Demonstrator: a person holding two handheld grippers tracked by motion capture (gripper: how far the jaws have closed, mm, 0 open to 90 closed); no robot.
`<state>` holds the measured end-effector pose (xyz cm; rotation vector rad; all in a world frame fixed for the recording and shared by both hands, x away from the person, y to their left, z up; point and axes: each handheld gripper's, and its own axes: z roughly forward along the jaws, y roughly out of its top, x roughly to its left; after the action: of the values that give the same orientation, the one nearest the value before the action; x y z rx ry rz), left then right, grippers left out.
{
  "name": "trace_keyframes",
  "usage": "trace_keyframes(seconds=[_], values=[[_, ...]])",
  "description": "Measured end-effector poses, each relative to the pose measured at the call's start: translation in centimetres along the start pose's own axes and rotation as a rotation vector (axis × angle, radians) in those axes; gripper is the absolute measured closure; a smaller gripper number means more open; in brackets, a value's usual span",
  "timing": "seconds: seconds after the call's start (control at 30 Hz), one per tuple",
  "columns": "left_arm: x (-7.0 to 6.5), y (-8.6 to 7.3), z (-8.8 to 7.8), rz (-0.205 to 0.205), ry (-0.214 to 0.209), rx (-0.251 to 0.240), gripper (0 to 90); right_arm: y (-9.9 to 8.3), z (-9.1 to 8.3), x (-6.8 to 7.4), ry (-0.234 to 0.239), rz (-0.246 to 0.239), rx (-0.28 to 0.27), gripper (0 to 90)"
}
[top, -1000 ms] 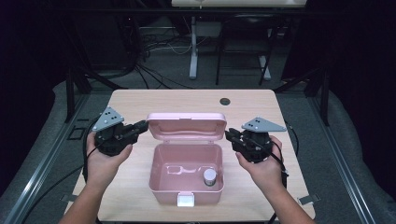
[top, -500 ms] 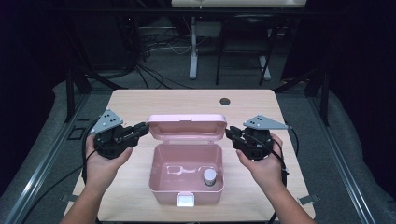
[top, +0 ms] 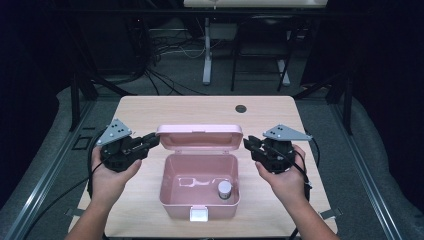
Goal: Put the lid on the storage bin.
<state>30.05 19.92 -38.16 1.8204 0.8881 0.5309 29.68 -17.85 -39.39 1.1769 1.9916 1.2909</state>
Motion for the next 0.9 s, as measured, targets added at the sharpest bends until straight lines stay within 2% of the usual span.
trace_keyframes(seconds=[0.17, 0.3, 0.6, 0.9], values=[[-0.1, -0.2, -0.1, -0.002, -0.001, -0.003, 80.8, 0.5, -0.1, -0.3, 0.001, 0.014, -0.014, 76.3], [-0.1, -0.3, -0.2, 0.001, -0.005, -0.002, 80.7, 0.7, -0.1, -0.1, 0.006, 0.008, -0.016, 75.6], [-0.3, -0.9, -0.4, 0.002, -0.019, 0.007, 80.3, 0.5, -0.1, 0.6, 0.015, -0.006, -0.021, 75.4], [-0.5, -1.1, -1.0, 0.003, -0.032, 0.001, 79.6, 0.1, 0.0, 0.4, 0.027, 0.007, -0.015, 74.7]])
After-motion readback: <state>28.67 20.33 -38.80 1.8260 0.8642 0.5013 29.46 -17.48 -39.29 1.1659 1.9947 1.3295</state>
